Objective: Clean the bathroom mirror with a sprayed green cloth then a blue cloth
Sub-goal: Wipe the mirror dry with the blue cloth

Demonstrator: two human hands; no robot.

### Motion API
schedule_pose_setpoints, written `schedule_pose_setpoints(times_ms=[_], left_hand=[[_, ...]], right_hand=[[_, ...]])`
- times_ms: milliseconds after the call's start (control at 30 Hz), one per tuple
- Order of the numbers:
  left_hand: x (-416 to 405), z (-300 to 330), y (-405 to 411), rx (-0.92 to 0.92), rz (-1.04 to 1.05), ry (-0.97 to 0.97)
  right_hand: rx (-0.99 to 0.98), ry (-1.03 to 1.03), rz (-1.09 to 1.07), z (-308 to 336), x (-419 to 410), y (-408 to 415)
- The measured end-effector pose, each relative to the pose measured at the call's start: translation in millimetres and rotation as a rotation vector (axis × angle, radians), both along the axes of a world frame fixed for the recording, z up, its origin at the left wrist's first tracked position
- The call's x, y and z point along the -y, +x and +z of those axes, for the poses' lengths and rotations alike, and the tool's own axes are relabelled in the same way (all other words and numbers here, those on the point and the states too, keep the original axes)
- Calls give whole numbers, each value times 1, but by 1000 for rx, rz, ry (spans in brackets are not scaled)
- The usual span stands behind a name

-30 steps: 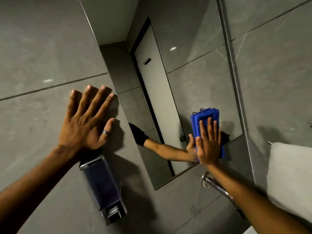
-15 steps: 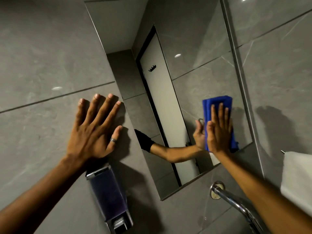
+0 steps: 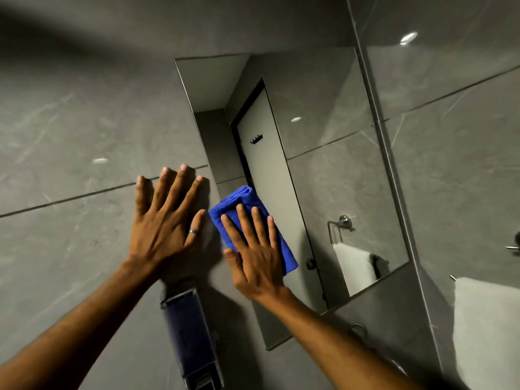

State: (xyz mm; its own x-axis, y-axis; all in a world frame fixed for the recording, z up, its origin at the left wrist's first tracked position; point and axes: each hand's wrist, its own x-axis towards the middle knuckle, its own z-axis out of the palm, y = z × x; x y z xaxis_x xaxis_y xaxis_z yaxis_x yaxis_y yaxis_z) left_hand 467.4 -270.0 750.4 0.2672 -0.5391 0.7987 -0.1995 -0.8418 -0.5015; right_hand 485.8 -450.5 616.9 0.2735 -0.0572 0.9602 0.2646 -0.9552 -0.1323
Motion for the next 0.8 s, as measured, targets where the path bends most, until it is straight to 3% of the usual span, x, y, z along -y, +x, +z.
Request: schedule_pose_setpoints(times_ms=[200,333,500,667,800], left_hand=[[16,37,2,-15,2,-46],[32,41,10,53,-21,-104],[29,37,20,156,5,-81],[31,38,20,169,10,-71],[33,37,16,138,19,-90]], right_hand=[[66,193,-134,51,91,20],[19,280,-95,91,183,23],[10,533,-137,123,285,32],[17,579,-172,137,290,30],[43,478,-105,154,242,21]])
